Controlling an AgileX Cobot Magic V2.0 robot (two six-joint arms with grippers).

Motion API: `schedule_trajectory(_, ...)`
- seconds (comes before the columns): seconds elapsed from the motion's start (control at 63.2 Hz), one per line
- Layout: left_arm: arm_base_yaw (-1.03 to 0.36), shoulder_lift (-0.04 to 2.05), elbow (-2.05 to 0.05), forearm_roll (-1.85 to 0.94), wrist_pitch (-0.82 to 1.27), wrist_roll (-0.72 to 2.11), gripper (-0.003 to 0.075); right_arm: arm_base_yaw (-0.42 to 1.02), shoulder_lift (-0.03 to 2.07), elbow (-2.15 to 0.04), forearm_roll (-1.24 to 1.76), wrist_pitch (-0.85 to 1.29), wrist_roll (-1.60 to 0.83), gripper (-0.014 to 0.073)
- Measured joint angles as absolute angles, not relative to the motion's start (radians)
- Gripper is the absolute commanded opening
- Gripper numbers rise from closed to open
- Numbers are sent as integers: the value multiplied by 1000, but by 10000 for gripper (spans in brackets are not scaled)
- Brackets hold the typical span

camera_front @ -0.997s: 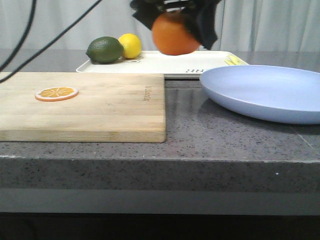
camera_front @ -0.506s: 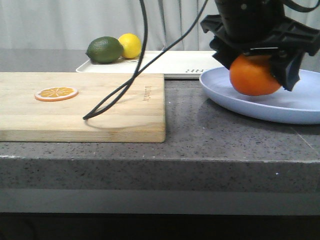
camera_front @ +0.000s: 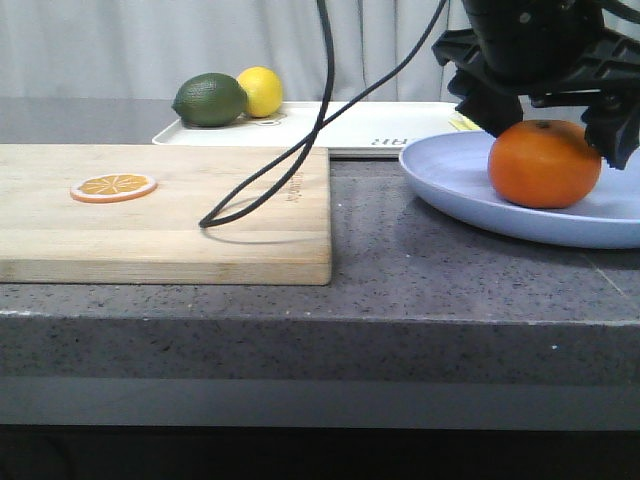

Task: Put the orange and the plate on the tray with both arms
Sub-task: 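Raise the open left gripper away from the plate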

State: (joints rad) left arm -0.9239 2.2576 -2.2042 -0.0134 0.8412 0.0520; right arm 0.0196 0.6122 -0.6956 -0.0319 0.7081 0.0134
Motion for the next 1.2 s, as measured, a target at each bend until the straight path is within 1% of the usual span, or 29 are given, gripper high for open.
schedule_trajectory(0.237,-916,2185,-2260,-16,992,42,608,20,612,-696,-30,710,13,565)
schedule_trajectory(0.491,-889,1967,-2268,13,1125,15,607,20,612,-696,-30,710,13,565)
schedule_trajectory(0.633,-888,1852,-2219,77,1156,8,607,20,612,-696,-30,708,13,565)
schedule_trajectory(0.87,-841,1636,-2026,97,1167,0,608,20,612,-696,-30,704,13,565)
schedule_trajectory(1.013,-764,1482,-1852,65,1156,0,607,20,612,-696,-30,702,13,565)
schedule_trajectory(1.203,-631,1261,-1575,0,1054,0,608,20,612,-696,-30,702,13,565)
